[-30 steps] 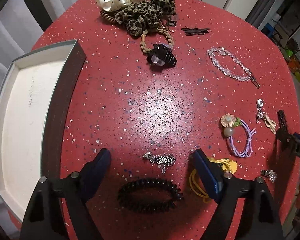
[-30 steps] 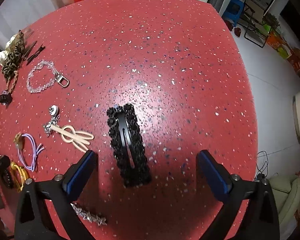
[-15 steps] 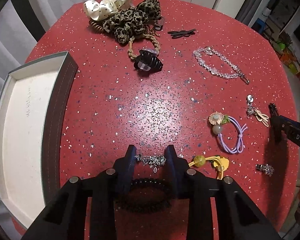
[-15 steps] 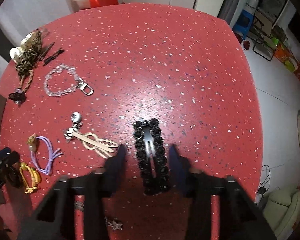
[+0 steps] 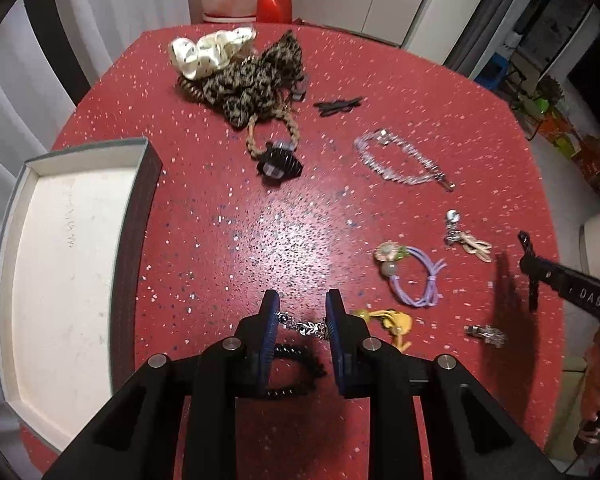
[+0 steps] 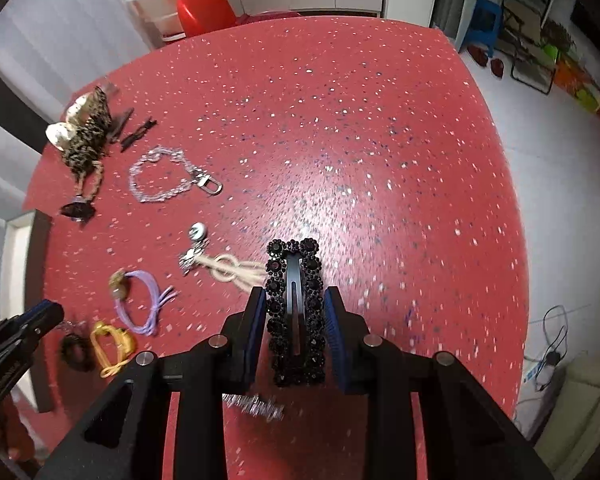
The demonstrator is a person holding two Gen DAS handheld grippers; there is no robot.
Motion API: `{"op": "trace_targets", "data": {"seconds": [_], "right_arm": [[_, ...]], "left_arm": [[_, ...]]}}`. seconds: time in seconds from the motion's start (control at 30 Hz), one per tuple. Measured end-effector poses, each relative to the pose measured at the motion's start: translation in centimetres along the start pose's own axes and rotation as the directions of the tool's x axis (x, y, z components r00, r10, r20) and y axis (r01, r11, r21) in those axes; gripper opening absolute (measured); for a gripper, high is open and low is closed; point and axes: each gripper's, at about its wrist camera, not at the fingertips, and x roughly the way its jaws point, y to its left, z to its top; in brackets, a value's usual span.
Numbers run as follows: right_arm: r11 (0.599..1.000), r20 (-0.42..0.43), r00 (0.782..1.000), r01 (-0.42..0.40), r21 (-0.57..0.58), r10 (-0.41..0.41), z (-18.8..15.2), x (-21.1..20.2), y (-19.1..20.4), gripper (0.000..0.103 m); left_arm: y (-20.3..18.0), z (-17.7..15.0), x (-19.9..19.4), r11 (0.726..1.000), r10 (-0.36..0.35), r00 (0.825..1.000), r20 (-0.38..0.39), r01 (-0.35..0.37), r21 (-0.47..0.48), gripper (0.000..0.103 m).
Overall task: Organize jewelry
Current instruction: 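Carry silver brooch in left tool while right tool carries black clip to tray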
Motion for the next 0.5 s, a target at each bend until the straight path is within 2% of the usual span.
{"op": "trace_targets", "data": {"seconds": [0.3,0.5], "right_arm": [[0.998,-0.023,0.998,-0.061,0.033,0.062,-2.5,-3.4,-0.2,0.032],[0.996,-0.029,0.996,-0.087,0.028,0.088,-4.0,-5.8,0.8,0.032]], "left_arm": [[-1.9,-1.3,-3.8,0.999,-0.018,1.0,0.023,0.017,0.028,0.025],[-1.6,-2.8,-6.3,1.0,-0.013,0.999,0.032,0.013,0.017,0.025]]}}
